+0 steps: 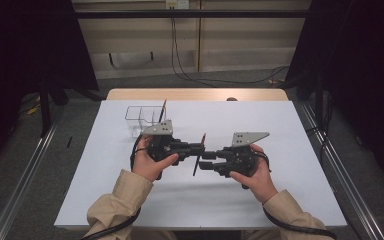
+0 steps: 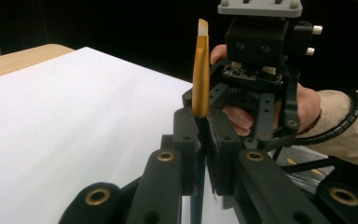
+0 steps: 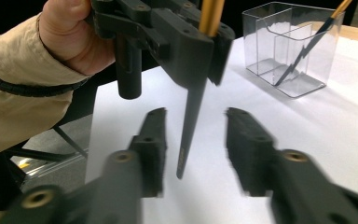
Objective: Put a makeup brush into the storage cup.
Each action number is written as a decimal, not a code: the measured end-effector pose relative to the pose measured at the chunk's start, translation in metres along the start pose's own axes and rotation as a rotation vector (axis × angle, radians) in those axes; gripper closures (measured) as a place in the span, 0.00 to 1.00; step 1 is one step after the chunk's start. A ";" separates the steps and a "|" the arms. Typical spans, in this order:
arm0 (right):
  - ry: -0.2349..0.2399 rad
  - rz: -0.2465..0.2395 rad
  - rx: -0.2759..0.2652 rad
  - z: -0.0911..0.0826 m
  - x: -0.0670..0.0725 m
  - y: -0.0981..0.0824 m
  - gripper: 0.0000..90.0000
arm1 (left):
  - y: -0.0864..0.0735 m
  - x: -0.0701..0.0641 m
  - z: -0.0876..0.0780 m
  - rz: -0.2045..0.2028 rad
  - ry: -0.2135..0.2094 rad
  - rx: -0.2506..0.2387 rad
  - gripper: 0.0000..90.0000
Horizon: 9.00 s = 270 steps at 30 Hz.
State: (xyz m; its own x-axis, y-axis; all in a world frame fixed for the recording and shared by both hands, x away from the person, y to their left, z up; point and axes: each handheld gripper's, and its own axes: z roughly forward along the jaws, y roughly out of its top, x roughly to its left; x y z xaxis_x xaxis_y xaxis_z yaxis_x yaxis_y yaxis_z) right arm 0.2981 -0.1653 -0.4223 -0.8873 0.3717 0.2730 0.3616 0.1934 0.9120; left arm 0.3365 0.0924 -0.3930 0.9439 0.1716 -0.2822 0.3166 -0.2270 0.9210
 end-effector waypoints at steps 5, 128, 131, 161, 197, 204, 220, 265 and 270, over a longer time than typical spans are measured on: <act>-0.035 -0.004 -0.016 -0.008 -0.002 -0.002 0.39 | -0.002 0.002 -0.006 -0.003 0.030 -0.007 0.93; -0.389 0.018 -0.003 -0.140 -0.015 -0.065 0.03 | -0.002 0.042 -0.081 -0.071 0.352 -0.072 0.93; -0.388 0.018 -0.004 -0.140 -0.015 -0.065 0.03 | -0.001 0.045 -0.080 -0.068 0.364 -0.074 0.93; -0.377 0.013 -0.002 -0.141 -0.014 -0.064 0.03 | 0.018 0.063 -0.075 -0.084 0.448 -0.115 0.93; -0.365 0.006 -0.004 -0.140 -0.014 -0.063 0.02 | 0.037 0.082 -0.072 -0.096 0.512 -0.141 0.93; -0.358 0.009 0.001 -0.139 -0.014 -0.064 0.03 | 0.042 0.085 -0.071 -0.100 0.527 -0.159 0.93; -0.358 0.009 -0.004 -0.140 -0.015 -0.064 0.03 | 0.054 0.091 -0.069 -0.089 0.555 -0.179 0.93; -0.355 -0.004 0.003 -0.141 -0.015 -0.064 0.03 | 0.040 0.120 -0.066 -0.084 0.697 -0.176 0.93; -0.353 -0.008 0.003 -0.141 -0.015 -0.064 0.03 | 0.038 0.122 -0.065 -0.087 0.697 -0.182 0.93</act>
State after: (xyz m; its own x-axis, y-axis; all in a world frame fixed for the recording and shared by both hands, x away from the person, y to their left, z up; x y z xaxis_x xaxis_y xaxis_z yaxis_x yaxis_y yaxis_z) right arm 0.2478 -0.3110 -0.4414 -0.7365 0.6612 0.1425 0.3562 0.2001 0.9127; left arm 0.4572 0.1668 -0.3746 0.6177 0.7667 -0.1751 0.3097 -0.0325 0.9503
